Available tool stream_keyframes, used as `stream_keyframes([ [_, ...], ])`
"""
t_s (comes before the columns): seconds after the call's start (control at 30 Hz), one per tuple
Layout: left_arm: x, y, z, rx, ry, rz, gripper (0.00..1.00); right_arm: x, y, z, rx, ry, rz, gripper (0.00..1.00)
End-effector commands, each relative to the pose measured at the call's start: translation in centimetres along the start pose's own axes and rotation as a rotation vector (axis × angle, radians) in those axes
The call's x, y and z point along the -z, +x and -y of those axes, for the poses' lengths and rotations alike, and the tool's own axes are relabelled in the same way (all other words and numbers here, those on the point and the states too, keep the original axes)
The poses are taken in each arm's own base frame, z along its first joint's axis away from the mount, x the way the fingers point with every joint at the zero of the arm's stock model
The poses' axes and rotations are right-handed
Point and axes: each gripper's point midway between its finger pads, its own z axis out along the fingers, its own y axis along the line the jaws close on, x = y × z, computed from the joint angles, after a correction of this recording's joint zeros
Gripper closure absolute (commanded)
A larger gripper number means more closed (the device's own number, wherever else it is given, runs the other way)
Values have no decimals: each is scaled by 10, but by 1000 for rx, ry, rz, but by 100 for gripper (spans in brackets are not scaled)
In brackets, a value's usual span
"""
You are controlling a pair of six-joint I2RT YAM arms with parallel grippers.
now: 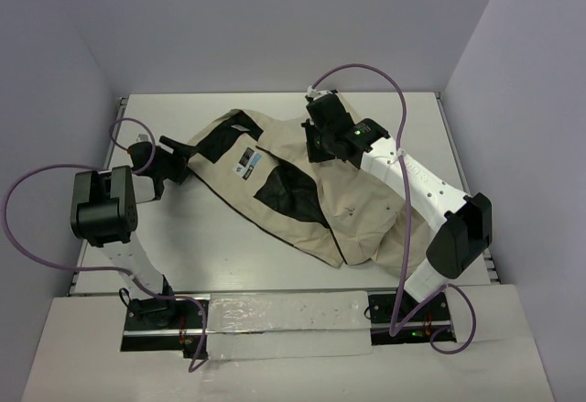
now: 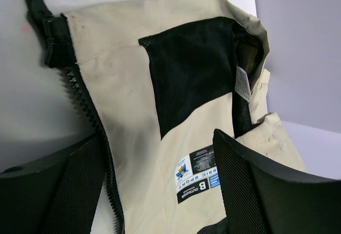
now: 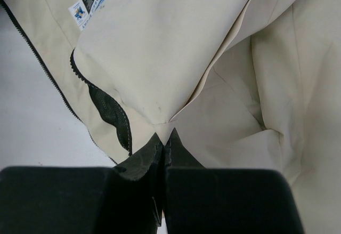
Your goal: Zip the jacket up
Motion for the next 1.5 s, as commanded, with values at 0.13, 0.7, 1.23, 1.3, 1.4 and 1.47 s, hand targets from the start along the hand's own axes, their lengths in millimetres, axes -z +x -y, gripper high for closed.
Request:
stream_keyframes([
  [0.13, -12, 14, 38, -94, 156, -75, 24, 11, -21, -7, -29, -28, 62, 100],
  [0.7, 65, -91, 190, -384, 99, 187, 100, 86, -96, 31, -99, 33, 284, 100],
  [1.23, 376, -145, 440, -745, 433, 654, 100, 298, -156, 105, -263, 159, 786, 100],
  [1.3, 386, -133, 446, -758, 494, 640, 100, 304, -155, 104, -263, 155, 797, 100],
  [1.4, 367, -119, 440, -746, 525, 528, 100, 286, -147, 106, -260, 163, 755, 100],
  [1.47, 330, -109, 424, -724, 499, 416, 100, 260, -139, 107, -259, 168, 705, 100],
])
